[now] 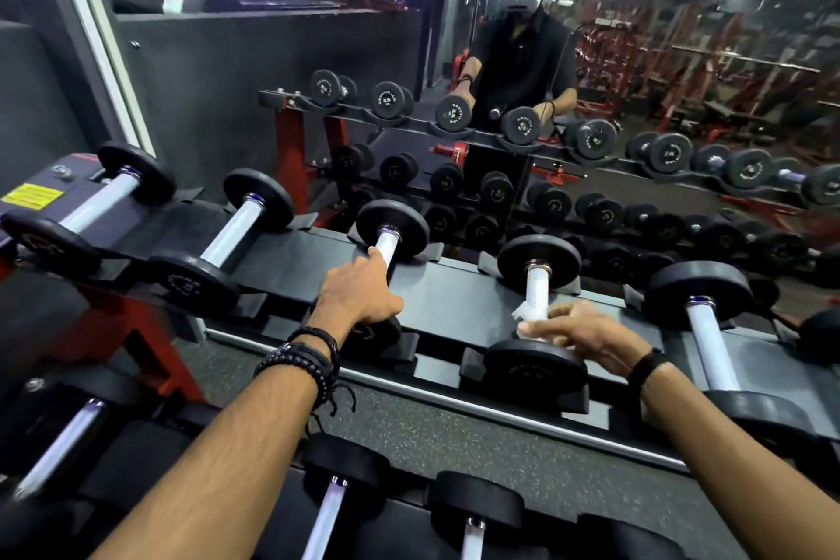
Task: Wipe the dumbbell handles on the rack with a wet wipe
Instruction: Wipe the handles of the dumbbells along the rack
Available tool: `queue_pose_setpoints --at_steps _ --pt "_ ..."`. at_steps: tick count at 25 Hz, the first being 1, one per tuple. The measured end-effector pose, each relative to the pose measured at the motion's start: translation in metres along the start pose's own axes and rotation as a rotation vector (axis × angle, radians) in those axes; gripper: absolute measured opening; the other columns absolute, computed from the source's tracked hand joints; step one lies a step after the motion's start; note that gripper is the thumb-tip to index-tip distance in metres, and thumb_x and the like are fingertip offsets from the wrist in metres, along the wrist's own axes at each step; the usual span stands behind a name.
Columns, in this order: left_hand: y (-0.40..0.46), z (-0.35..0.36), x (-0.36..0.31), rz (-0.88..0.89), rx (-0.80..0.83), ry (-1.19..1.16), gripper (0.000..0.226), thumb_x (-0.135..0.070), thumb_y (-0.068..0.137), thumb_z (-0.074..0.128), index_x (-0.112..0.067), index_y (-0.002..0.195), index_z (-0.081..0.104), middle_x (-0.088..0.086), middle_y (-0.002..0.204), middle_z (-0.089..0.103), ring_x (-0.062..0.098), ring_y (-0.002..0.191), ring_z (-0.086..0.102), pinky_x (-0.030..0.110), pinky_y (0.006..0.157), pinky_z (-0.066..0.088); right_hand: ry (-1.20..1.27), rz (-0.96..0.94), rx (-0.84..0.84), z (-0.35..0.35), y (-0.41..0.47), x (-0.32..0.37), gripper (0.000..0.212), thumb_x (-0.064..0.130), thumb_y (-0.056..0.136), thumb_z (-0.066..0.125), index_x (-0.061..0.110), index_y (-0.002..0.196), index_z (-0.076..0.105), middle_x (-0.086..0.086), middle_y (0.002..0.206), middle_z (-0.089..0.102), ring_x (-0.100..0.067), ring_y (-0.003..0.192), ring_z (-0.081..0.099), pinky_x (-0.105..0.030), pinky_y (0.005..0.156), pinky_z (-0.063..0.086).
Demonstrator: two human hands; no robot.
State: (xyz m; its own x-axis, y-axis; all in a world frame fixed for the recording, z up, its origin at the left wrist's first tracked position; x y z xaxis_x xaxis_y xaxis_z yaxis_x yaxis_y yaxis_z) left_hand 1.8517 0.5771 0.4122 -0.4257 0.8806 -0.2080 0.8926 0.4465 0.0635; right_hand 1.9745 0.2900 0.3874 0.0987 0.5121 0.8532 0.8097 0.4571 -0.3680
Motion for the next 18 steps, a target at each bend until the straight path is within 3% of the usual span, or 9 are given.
queue_pose_setpoints --at_steps 2,4,7,9,11,13,15,18 --pt "0.000 0.000 0.000 -0.005 -0.003 0.007 0.084 -0.036 0.075 0.063 -0.009 0.147 0.028 0.012 0.117 0.060 0.033 0.100 0.061 0.034 0.073 0.040 0.003 -0.125 -0.214 -0.013 0.007 0.018 0.042 0.026 0.060 0.091 0.016 0.059 0.050 -0.002 0.053 0.046 -0.011 0.040 0.038 -0.020 0.039 0.036" --pt "-0.002 -0.002 0.001 -0.008 -0.015 0.011 0.081 -0.039 0.076 0.064 -0.011 0.145 0.031 0.011 0.117 0.060 0.033 0.102 0.061 0.033 0.073 0.039 -0.025 -0.263 -0.502 -0.024 0.013 0.034 0.050 0.027 0.058 0.092 0.018 0.054 0.043 -0.001 0.052 0.046 -0.015 0.044 0.040 -0.026 0.043 0.038" --pt "-0.005 -0.004 0.001 -0.004 -0.041 0.024 0.076 -0.043 0.079 0.063 -0.012 0.142 0.034 0.010 0.116 0.061 0.032 0.104 0.061 0.033 0.074 0.039 -0.063 -0.431 -0.776 -0.020 0.020 0.035 0.034 0.025 0.066 0.086 0.014 0.059 0.055 -0.001 0.061 0.059 -0.016 0.056 0.054 -0.028 0.058 0.045" --pt "-0.005 -0.005 0.000 0.005 -0.043 0.030 0.075 -0.044 0.080 0.063 -0.012 0.141 0.035 0.010 0.115 0.061 0.032 0.103 0.060 0.034 0.074 0.039 -0.024 -0.484 -0.876 -0.016 0.019 0.031 0.019 0.018 0.073 0.079 0.009 0.067 0.062 0.000 0.067 0.064 -0.014 0.062 0.057 -0.019 0.063 0.045" --pt "-0.003 -0.004 0.001 0.000 -0.041 0.025 0.077 -0.044 0.079 0.064 -0.012 0.142 0.034 0.010 0.116 0.061 0.032 0.103 0.061 0.035 0.076 0.041 -0.010 -0.457 -0.936 -0.018 0.022 0.024 0.010 0.015 0.076 0.073 0.010 0.071 0.065 -0.001 0.068 0.065 -0.016 0.065 0.059 -0.025 0.068 0.046" --pt "-0.002 -0.002 0.001 -0.001 -0.032 0.038 0.081 -0.044 0.078 0.064 -0.011 0.144 0.031 0.011 0.117 0.060 0.032 0.103 0.061 0.036 0.078 0.044 0.102 -0.356 -0.909 -0.020 0.032 0.011 0.010 0.014 0.076 0.071 0.013 0.068 0.065 -0.003 0.066 0.065 -0.017 0.061 0.062 -0.030 0.065 0.050" --pt "-0.001 -0.001 0.000 0.007 -0.029 0.051 0.083 -0.043 0.078 0.064 -0.010 0.145 0.029 0.011 0.118 0.060 0.032 0.103 0.061 0.036 0.080 0.045 0.416 -0.240 -0.757 -0.016 0.041 -0.002 0.016 0.005 0.080 0.066 0.012 0.066 0.061 -0.008 0.065 0.062 -0.015 0.050 0.061 -0.027 0.050 0.051" --pt "-0.002 -0.001 -0.003 0.013 -0.032 0.066 0.083 -0.043 0.078 0.064 -0.008 0.145 0.029 0.011 0.119 0.060 0.032 0.103 0.061 0.037 0.079 0.045 0.857 -0.036 -0.304 0.005 0.041 -0.003 0.015 -0.006 0.089 0.045 -0.002 0.087 0.059 -0.016 0.071 0.068 -0.019 0.054 0.067 -0.026 0.048 0.055"
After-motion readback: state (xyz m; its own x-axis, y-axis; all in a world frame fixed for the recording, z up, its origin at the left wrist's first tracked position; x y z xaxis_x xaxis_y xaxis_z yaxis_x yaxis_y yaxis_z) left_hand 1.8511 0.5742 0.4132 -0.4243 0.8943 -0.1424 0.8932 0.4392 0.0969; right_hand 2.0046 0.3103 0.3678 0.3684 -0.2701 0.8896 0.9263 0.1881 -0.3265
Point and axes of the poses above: each hand's wrist, its own y-axis towards the middle knuckle, its own z-axis out of the palm, x = y × z, the point moved 4 cm from there along y, towards the middle knuckle
